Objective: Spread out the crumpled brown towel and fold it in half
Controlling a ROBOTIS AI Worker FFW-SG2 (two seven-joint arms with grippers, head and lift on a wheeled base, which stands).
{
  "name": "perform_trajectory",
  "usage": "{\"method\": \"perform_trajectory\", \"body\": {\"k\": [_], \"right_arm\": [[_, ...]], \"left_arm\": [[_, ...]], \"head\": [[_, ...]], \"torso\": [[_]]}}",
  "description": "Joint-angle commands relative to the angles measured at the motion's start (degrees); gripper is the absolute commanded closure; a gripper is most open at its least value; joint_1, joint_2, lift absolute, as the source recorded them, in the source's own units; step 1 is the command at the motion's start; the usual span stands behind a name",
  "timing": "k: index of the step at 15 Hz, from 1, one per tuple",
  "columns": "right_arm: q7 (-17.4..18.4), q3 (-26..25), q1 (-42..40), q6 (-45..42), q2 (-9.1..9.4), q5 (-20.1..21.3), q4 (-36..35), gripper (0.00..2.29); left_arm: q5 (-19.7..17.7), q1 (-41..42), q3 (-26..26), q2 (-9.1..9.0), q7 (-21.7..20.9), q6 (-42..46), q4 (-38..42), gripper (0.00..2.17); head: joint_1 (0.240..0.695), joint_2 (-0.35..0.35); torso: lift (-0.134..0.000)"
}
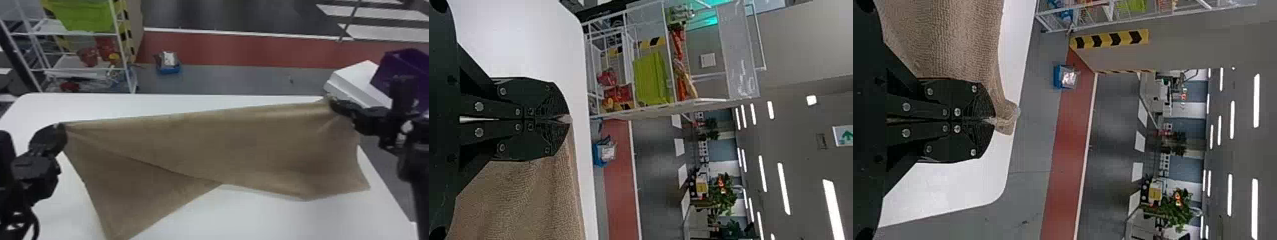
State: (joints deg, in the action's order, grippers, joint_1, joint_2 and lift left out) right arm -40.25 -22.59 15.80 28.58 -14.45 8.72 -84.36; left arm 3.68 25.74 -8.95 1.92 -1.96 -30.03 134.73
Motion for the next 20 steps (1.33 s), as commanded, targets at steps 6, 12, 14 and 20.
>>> {"method": "perform_trajectory", "body": {"k": [6, 12, 14, 20], "right_arm": [[-1.23, -4.04, -11.58, 9.35, 2.50, -5.12, -22.60, 1.66], [-1.94, -10.37, -22.48, 25.53, 7.42, -9.25, -44.49, 1.65], [-2.11, -11.34, -26.26, 29.57, 9.79, -10.30, -50.90, 1.66], [-2.02, -10.28, -32.06, 45.56, 14.50, -11.01, -65.58, 1.66]], "left_arm": [[1.07, 2.65, -2.65, -0.07, 0.12, -0.16, 5.19, 1.44], [1.25, 7.75, -6.87, -0.16, -3.05, -0.16, 11.08, 1.44], [0.19, 8.89, -9.24, -0.42, -5.51, -0.69, 13.36, 1.44], [-5.52, 9.15, -20.05, -2.07, -18.69, -7.02, 17.14, 1.44]], "head": [[0.695, -0.112], [0.695, -0.083], [0.695, -0.076], [0.695, -0.006]], "torso": [[-0.124], [-0.124], [-0.124], [-0.124]]}}
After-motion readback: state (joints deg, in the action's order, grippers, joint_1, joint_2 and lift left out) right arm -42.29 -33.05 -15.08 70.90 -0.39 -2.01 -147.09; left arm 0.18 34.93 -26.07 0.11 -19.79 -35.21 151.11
